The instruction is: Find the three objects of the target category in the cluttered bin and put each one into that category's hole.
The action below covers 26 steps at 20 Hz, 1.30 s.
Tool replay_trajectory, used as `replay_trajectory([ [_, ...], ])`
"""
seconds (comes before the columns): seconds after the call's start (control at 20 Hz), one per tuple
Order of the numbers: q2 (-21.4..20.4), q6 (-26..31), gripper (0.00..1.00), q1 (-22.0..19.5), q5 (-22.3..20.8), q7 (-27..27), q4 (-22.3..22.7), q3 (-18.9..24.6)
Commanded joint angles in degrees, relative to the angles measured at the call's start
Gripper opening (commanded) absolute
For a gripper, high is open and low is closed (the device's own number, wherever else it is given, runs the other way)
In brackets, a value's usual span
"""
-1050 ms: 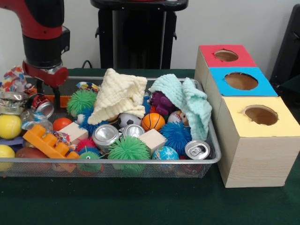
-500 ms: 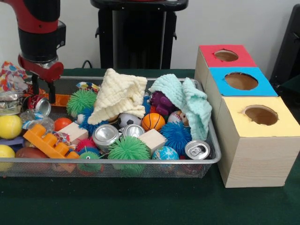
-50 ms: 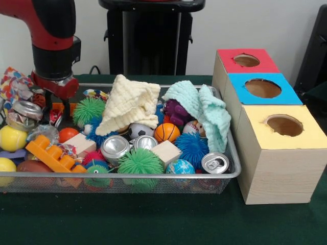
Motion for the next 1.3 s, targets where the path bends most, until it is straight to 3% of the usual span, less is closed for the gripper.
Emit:
replay_trajectory([
  [0.05, 3.5, -3.6, 1.00, 1.5, 2.1, 9.4, 1.2, -0.1],
  [0.3, 0.8, -2.5, 1.00, 4.3, 4.1, 12.1, 5.8, -1.7],
  [0.8, -5.7, 2.4, 1.00, 7.5, 8.4, 11.5, 11.2, -4.1],
  [1.05, -7.8, 5.0, 1.00, 8.0, 9.3, 8.7, 10.7, -5.0],
  [1.3, -6.1, 4.8, 1.00, 6.7, 9.0, 6.1, 8.2, -4.5],
])
